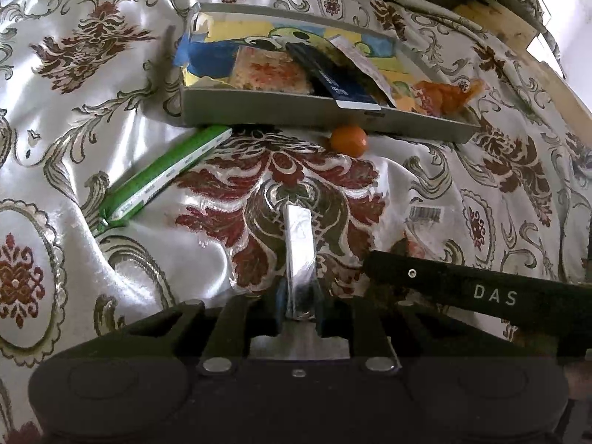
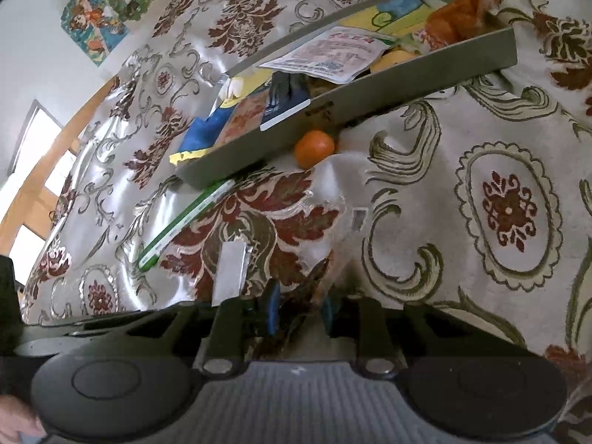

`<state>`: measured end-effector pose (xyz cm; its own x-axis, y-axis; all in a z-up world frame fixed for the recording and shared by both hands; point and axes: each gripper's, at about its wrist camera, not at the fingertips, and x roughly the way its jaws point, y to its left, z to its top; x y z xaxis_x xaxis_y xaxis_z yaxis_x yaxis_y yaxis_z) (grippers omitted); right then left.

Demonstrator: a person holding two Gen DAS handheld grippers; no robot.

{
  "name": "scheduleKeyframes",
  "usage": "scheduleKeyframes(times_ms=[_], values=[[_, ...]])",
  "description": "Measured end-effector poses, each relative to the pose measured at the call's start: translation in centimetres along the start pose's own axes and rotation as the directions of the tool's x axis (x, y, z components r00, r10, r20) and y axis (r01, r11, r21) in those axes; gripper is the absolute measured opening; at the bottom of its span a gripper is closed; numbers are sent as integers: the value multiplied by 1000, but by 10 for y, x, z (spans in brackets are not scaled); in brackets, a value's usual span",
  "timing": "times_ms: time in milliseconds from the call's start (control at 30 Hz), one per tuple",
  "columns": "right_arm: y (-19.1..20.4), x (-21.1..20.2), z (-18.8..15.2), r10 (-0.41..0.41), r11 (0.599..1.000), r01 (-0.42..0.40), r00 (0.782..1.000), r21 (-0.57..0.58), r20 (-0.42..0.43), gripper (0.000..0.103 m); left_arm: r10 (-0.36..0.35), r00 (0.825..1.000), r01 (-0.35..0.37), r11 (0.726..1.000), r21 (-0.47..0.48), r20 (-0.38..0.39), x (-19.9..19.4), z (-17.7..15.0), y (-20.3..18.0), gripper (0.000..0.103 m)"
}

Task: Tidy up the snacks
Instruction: 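Lift the foil packet with the left tool while the right tool lifts the clear bag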

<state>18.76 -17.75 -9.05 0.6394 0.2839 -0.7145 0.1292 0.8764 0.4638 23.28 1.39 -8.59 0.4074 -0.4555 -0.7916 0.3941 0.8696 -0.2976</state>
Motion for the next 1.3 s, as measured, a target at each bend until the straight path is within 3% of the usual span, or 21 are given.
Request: scheduleKeyframes(times_ms=[167,367,767,933,1133,1300], values=[[13,-6,-2,-13,998,15,1000,-61,23,20,-22,1000,22,999,26,18,-7,-2,-8,3],[13,-27,-4,2,999,0,999,-52,45,14,-60,998,59,998,28,35,-22,-7,-19,3],[6,-84,-13,24,998,-18,995,-57,99,13,-70,988,67,997,22,137,-70,-18,-39,3],[5,-111,-3,35,999,-29,991,-42,128,13,-110,973,104,994,43,204,-90,-14,-57,3],[7,-140,13,26,995,-7,983,-102,180,13,-137,957,126,990,58,256,-100,-8,-66,3],[2,-144,22,25,995,-7,984,-102,179,13,-121,955,114,993,42,272,-99,-1,-67,3]])
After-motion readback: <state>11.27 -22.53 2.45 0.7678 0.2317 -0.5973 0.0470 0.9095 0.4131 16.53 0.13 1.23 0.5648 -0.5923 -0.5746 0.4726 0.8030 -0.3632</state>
